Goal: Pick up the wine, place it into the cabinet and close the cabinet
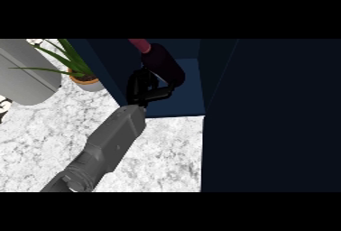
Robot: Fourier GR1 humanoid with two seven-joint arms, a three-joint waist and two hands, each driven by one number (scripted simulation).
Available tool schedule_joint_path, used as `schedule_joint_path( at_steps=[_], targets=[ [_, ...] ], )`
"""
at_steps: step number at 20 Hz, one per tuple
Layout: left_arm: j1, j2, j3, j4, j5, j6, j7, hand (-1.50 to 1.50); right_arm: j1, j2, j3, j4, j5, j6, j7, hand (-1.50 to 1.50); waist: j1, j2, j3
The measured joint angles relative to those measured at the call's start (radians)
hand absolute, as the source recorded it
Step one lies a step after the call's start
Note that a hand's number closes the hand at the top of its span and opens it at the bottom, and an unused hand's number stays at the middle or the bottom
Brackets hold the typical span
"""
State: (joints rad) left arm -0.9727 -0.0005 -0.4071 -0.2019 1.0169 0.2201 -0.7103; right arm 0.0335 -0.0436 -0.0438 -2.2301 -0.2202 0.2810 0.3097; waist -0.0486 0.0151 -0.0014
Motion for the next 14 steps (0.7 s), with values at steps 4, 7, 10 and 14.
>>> schedule_joint_path(
  at_steps=[4,7,10,14],
  targets=[
    [-0.003,-0.001,0.023,0.014,0.008,-0.006,-0.054,1.5,0.013,-0.005,0.0,-0.021,-0.004,0.005,0.005,-1.5,-0.006,0.002,-0.001],
    [-0.01,-0.001,0.03,0.026,-0.003,-0.023,-0.095,-1.5,0.013,-0.007,-0.002,-0.007,0.005,0.011,-0.011,-1.5,-0.006,0.005,-0.003],
    [-0.003,-0.001,0.027,0.013,-0.015,-0.042,-0.12,-1.5,0.014,-0.005,0.001,-0.005,0.017,0.01,-0.017,-1.5,-0.002,0.007,-0.006],
    [0.011,-0.002,0.013,-0.019,-0.038,-0.051,-0.151,-1.5,0.026,-0.016,-0.021,-0.013,0.004,0.015,-0.02,-1.5,0.007,0.007,-0.009]
  ],
)
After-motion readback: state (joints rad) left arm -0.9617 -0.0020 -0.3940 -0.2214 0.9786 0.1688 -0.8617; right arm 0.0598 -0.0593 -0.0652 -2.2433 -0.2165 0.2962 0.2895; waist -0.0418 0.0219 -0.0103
